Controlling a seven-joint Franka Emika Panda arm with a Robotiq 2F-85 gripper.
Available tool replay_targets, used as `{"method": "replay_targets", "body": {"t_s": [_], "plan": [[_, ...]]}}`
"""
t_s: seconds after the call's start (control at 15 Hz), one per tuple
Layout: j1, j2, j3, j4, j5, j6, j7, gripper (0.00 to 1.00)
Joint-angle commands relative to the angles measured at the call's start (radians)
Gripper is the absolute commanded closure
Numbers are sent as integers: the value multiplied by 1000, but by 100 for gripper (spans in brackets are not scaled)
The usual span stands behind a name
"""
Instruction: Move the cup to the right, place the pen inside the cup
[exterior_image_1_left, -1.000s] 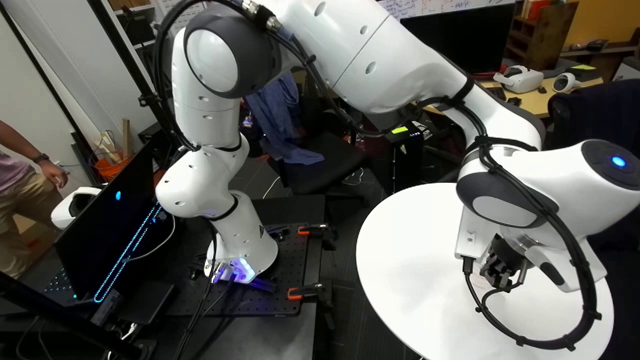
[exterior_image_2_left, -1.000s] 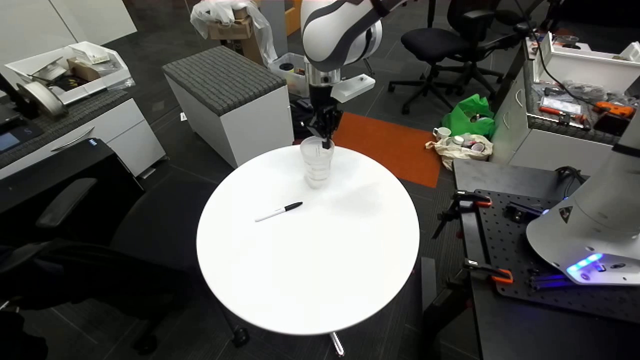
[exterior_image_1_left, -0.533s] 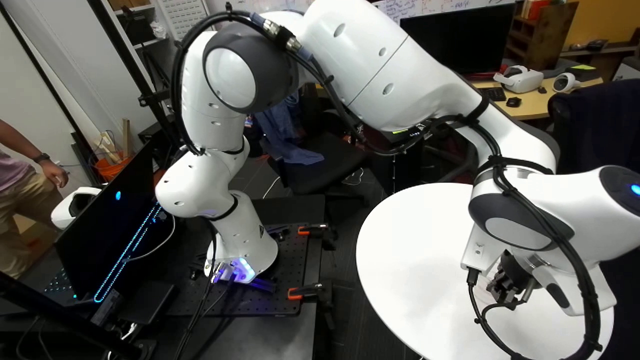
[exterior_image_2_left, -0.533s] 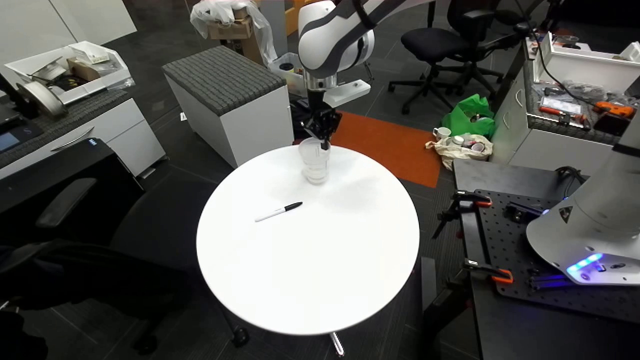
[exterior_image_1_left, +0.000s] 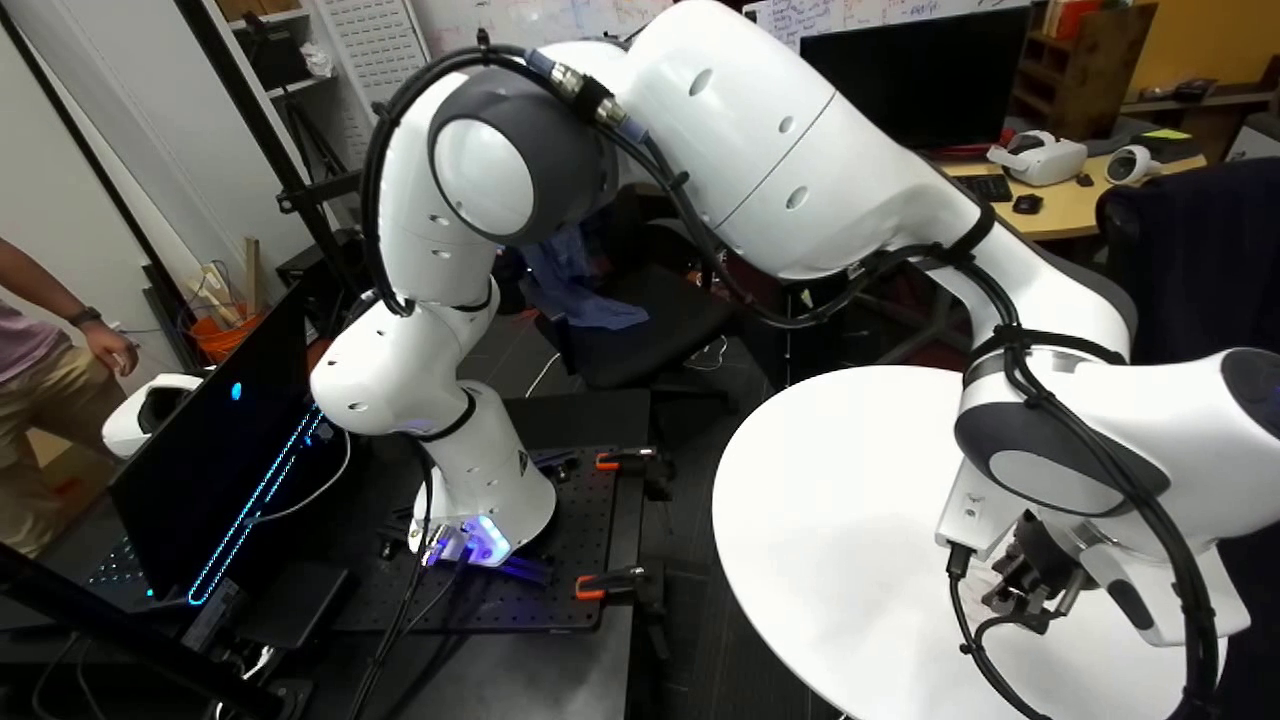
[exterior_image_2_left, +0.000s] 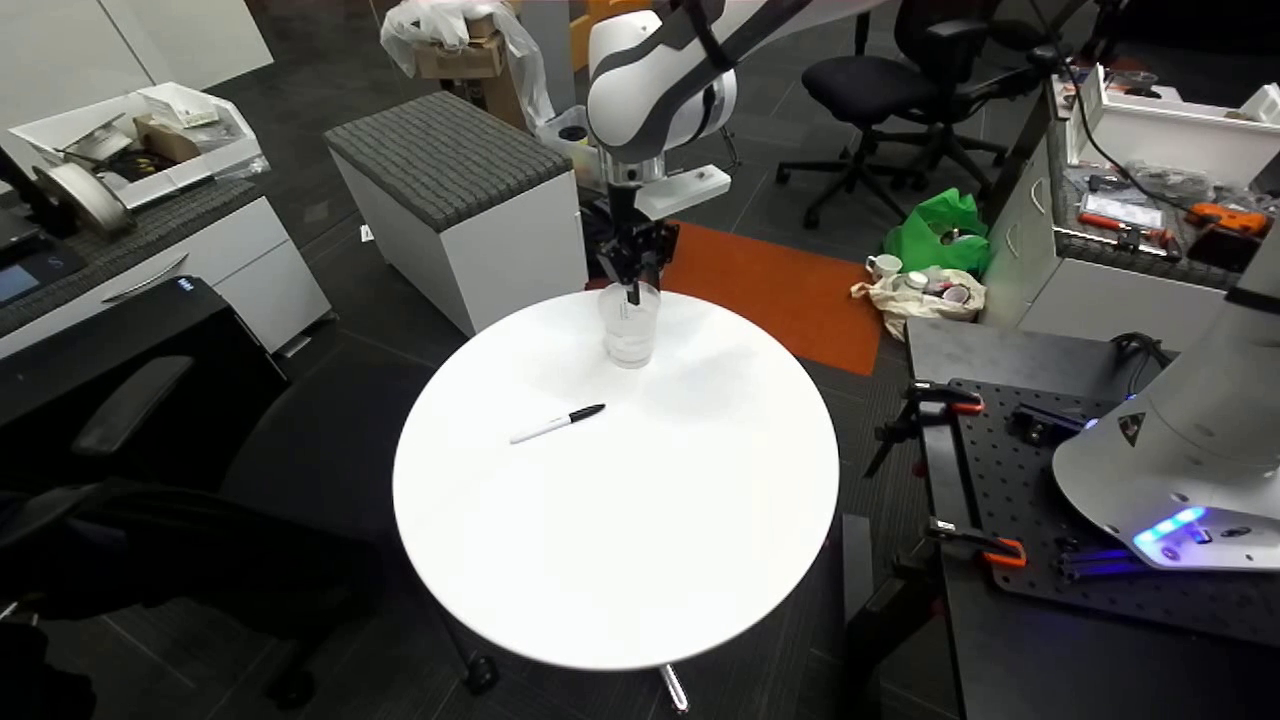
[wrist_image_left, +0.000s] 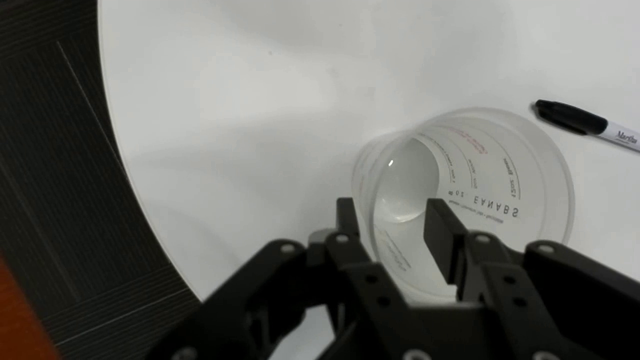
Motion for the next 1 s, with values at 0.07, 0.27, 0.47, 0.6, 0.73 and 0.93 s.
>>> {"method": "replay_targets", "body": {"t_s": [0.07, 0.27, 0.47, 0.6, 0.73, 0.93], "plan": [[1, -9, 1, 14, 21, -34, 30, 19], [2, -44, 5, -18, 23, -41, 21, 0], [14, -93, 1, -61, 11, -44, 20, 0], [23, -136, 0, -100, 7, -40, 17, 0], [35, -185, -3, -146, 2, -23, 17, 0], [59, -261, -8, -219, -13, 14, 26, 0]]}}
